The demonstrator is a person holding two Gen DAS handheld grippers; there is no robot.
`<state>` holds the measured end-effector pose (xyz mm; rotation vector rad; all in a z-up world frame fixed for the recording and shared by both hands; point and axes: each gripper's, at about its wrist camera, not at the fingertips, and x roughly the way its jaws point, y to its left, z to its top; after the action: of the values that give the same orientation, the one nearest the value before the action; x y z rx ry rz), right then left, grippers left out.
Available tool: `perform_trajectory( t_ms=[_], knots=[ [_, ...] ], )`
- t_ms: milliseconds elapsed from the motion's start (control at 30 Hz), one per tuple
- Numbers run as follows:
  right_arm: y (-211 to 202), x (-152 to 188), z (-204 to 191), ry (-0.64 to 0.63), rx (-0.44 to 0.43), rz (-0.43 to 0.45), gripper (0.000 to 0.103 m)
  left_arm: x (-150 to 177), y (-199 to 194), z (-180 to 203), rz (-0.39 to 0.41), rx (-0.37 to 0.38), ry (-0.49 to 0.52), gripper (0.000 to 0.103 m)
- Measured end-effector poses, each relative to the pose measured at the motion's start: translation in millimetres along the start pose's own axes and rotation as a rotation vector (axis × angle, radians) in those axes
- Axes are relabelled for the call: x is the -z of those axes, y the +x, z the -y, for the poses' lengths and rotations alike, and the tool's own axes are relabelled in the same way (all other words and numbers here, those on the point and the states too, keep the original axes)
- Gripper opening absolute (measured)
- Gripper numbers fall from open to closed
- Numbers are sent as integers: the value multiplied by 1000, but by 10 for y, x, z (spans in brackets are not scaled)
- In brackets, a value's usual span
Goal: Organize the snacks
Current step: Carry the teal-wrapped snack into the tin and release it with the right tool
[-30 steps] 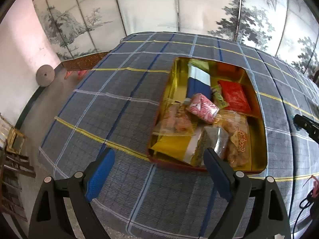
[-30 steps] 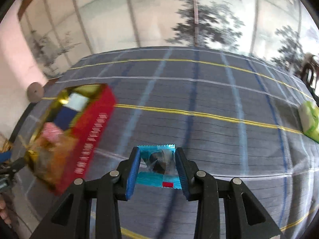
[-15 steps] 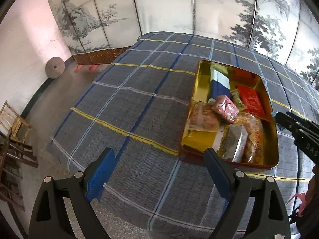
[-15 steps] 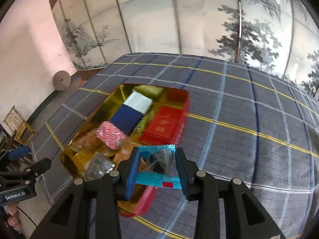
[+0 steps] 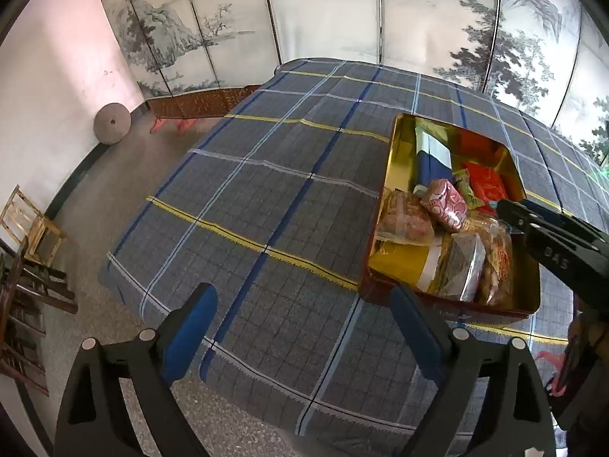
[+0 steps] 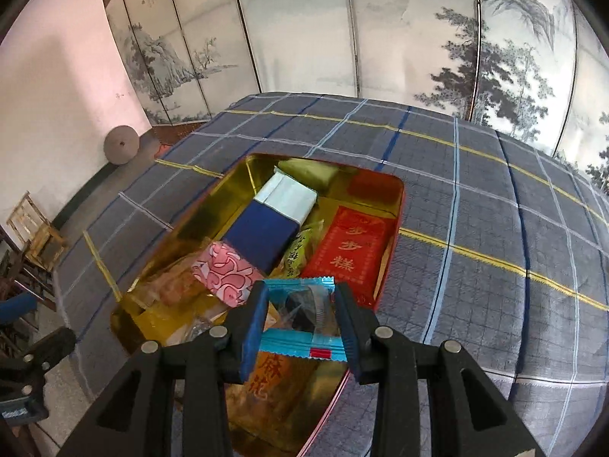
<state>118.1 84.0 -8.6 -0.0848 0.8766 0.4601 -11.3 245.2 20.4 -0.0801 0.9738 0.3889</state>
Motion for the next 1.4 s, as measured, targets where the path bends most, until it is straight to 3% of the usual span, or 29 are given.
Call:
perform_trajectory(
  t_ms=[833,933,1067,1333,1400],
  knots=[
    [229,56,-64,10,12,-64,39,53,15,102,-31,13,19,93],
    [216,60,-62,16,12,-67,43,53,13,102,-31,14,19,93],
    [162,64,-104,8,-4,-62,57,64,8,116,-30,17,15,93],
    [-84,65,-133,41,-7,-20,70,59,1,126,-29,19,13,93],
    [-178,89,-110,58,14,-7,80,56,-1,127,-29,23,13,93]
  ],
)
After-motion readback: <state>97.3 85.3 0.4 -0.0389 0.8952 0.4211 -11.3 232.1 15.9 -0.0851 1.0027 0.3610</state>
